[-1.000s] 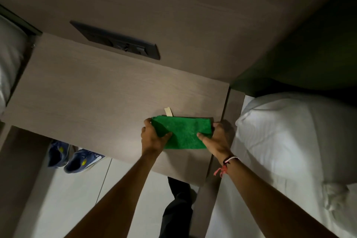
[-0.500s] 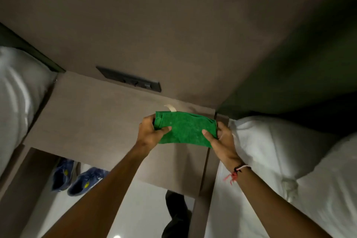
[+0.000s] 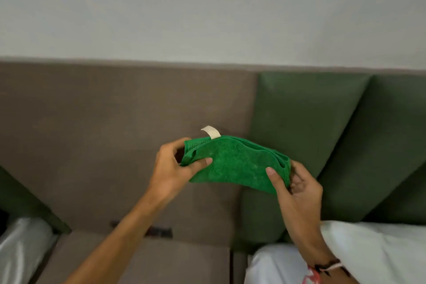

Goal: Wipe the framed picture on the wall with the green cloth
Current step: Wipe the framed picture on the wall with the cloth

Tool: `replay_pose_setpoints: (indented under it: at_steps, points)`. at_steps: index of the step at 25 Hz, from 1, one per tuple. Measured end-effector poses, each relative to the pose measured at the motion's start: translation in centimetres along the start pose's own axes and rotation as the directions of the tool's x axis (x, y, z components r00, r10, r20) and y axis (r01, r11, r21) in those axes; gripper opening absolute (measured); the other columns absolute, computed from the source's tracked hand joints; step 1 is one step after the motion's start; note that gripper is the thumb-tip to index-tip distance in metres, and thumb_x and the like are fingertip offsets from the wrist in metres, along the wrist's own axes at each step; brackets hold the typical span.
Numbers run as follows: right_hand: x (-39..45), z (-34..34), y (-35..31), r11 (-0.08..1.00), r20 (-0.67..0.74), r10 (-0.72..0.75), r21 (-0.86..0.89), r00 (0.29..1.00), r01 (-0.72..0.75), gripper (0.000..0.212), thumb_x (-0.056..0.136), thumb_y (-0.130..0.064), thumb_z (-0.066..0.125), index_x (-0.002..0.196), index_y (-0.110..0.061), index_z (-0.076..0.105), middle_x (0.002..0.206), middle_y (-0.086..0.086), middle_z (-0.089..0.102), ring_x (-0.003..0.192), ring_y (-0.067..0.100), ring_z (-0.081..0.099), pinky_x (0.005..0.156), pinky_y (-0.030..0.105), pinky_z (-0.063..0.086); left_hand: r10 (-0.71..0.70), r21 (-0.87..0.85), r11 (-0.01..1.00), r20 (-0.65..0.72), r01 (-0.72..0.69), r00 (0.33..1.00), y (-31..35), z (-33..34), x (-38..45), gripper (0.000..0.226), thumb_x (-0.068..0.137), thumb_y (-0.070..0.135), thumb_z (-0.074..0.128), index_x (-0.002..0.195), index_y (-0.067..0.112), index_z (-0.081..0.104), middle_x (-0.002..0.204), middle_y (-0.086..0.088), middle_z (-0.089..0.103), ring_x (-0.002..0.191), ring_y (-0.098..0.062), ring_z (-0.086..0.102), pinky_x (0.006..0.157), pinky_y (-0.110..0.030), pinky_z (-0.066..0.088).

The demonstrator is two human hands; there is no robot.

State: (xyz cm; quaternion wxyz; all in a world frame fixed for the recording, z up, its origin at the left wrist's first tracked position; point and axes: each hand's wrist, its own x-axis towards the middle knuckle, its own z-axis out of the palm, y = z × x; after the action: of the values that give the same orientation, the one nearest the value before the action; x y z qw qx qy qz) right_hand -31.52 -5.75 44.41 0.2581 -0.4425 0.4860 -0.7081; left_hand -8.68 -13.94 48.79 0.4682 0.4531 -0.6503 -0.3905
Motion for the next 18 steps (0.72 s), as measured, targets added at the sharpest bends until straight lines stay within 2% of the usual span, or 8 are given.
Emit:
replay_pose_setpoints:
  at_steps: [2,5,9,13,15,16,18]
  points:
    - [3.1,-1.6,-6.3,0.990,-0.048,-0.141,-0.013,0.989,0.140,0.024,0.082,-0.022,0.073,0.102,-0.034,0.074,0.103,-0.011,0.080,0.097,0.007,0.075,0.082,0.013,0.057,0.144,-0.034,0.989,0.020,-0.144,0.989,7.2,0.5,1.8,0.027,0.072,0.011,0.090,0.085,0.032,0.079,0.085,0.010,0.082,0.079,-0.007,0.078,0.067,-0.022,0.064]
    - [7.2,-5.2,-15.4,0.947,-0.129,-0.320,-0.032,0.939,0.319,0.023,0.083,-0.025,0.073,0.103,-0.036,0.074,0.102,-0.013,0.080,0.095,0.006,0.076,0.081,0.013,0.057,0.339,-0.130,0.936,0.075,-0.328,0.938,17.5,2.2,4.1,0.031,0.070,0.021,0.087,0.089,0.044,0.080,0.091,0.015,0.083,0.087,-0.006,0.079,0.068,-0.020,0.064]
    - [12.6,-10.6,-25.3,0.875,-0.249,-0.482,-0.093,0.840,0.474,0.025,0.082,-0.032,0.073,0.107,-0.035,0.072,0.096,-0.009,0.081,0.089,0.007,0.076,0.077,0.017,0.060,0.545,-0.156,0.835,0.096,-0.528,0.833,28.3,6.0,7.4,0.059,0.081,-0.011,0.076,0.090,0.047,0.079,0.095,0.014,0.083,0.091,-0.009,0.079,0.076,-0.029,0.067]
    - [17.9,-15.7,-33.9,0.799,-0.327,-0.587,-0.089,0.741,0.594,0.026,0.077,-0.029,0.075,0.103,-0.034,0.074,0.100,-0.008,0.081,0.092,0.009,0.077,0.076,0.020,0.061,0.642,-0.215,0.756,0.058,-0.618,0.765,37.5,11.1,10.2,0.038,0.083,0.002,0.077,0.086,0.040,0.080,0.093,0.004,0.082,0.084,-0.022,0.078,0.077,-0.044,0.066]
    - [20.5,-17.9,-37.6,0.776,-0.338,-0.612,-0.086,0.715,0.625,0.025,0.080,-0.027,0.074,0.105,-0.027,0.075,0.102,-0.006,0.081,0.094,0.010,0.076,0.076,0.019,0.061,0.689,-0.224,0.712,0.036,-0.666,0.724,41.5,13.6,11.3,0.034,0.083,0.003,0.078,0.084,0.037,0.079,0.091,0.002,0.082,0.082,-0.022,0.078,0.075,-0.047,0.067]
    - [21.9,-19.1,-39.7,0.767,-0.342,-0.622,-0.087,0.704,0.636,0.023,0.083,-0.025,0.072,0.105,-0.025,0.075,0.102,-0.005,0.081,0.095,0.011,0.076,0.076,0.018,0.060,0.717,-0.212,0.685,0.026,-0.697,0.696,43.7,14.9,12.0,0.037,0.082,0.002,0.078,0.082,0.039,0.078,0.089,0.004,0.082,0.081,-0.019,0.077,0.072,-0.043,0.067]
    - [24.5,-20.9,-43.4,0.755,-0.348,-0.639,-0.114,0.686,0.646,0.017,0.089,-0.018,0.069,0.103,-0.023,0.075,0.101,-0.001,0.081,0.093,0.011,0.076,0.075,0.018,0.060,0.772,-0.147,0.630,0.017,-0.762,0.635,47.1,16.8,12.9,0.044,0.081,0.004,0.079,0.080,0.048,0.072,0.088,0.017,0.079,0.082,-0.008,0.075,0.064,-0.022,0.064]
